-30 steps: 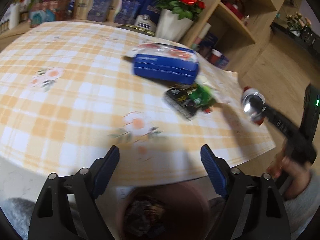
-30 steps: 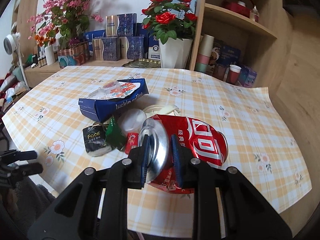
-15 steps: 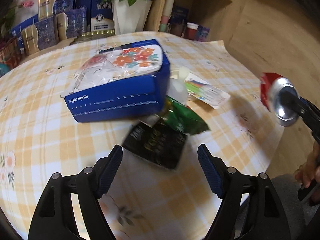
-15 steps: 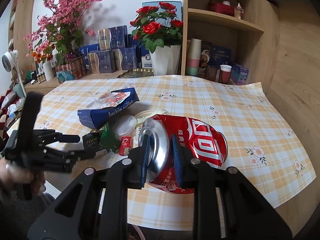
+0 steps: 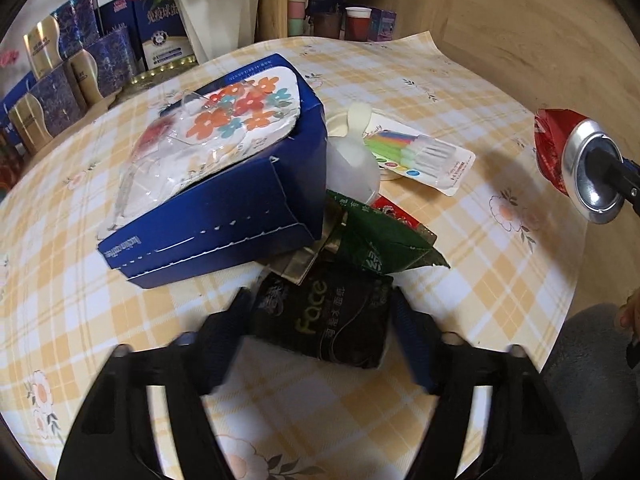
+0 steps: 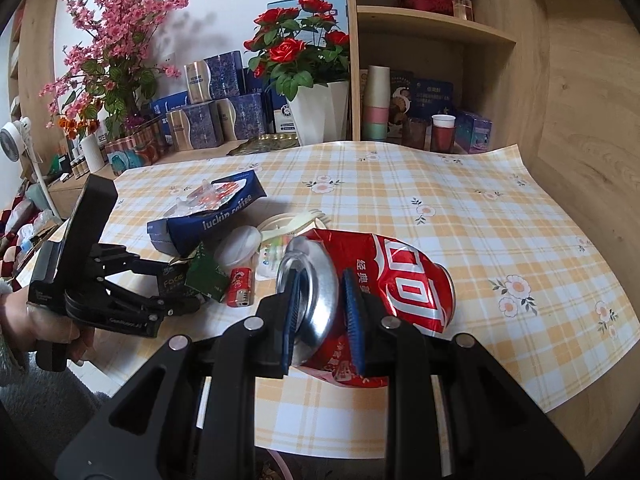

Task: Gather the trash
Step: 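Grasp the black Face tissue pack with the left tool while the right tool holds the can, then carry the red can into the bin and open the right tool while the left tool carries the tissue pack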

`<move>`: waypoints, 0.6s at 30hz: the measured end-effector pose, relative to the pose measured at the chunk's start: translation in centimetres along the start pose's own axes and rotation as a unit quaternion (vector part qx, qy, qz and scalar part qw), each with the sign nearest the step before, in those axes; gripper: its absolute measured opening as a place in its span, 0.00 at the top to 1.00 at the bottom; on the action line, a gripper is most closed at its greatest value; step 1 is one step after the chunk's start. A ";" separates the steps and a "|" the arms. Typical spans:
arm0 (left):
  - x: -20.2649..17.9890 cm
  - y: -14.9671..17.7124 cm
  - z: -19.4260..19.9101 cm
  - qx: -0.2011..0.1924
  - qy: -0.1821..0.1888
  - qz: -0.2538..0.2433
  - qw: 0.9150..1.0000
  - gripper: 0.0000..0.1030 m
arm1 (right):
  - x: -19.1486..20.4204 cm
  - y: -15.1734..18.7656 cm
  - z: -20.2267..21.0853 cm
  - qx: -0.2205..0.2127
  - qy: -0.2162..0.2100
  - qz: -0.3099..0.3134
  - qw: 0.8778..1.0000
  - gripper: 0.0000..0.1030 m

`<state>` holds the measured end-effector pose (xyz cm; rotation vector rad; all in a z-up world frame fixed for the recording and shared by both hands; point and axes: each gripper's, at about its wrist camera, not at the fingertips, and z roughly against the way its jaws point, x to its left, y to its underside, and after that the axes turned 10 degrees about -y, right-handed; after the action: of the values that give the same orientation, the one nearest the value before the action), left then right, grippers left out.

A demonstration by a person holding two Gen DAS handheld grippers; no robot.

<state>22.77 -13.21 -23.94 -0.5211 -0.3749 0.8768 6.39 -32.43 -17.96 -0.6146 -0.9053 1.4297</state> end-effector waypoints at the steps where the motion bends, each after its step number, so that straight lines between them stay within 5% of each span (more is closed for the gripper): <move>1: 0.1 0.2 0.3 0.003 0.010 0.005 1.000 0.38 | 0.1 0.0 0.1 0.001 -0.001 0.001 1.000 0.76; 9: -0.4 3.2 3.4 0.013 0.026 0.033 0.999 0.39 | 1.9 0.3 1.6 0.004 -0.021 0.010 1.000 0.76; 18: 0.1 9.5 12.2 -0.042 0.065 0.115 0.990 0.39 | 6.3 2.5 4.3 0.026 -0.058 0.033 0.997 0.76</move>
<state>10.68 -4.72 -19.41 -0.7056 -0.2359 1.0471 0.93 -26.66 -16.63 -0.5306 -0.9429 1.5566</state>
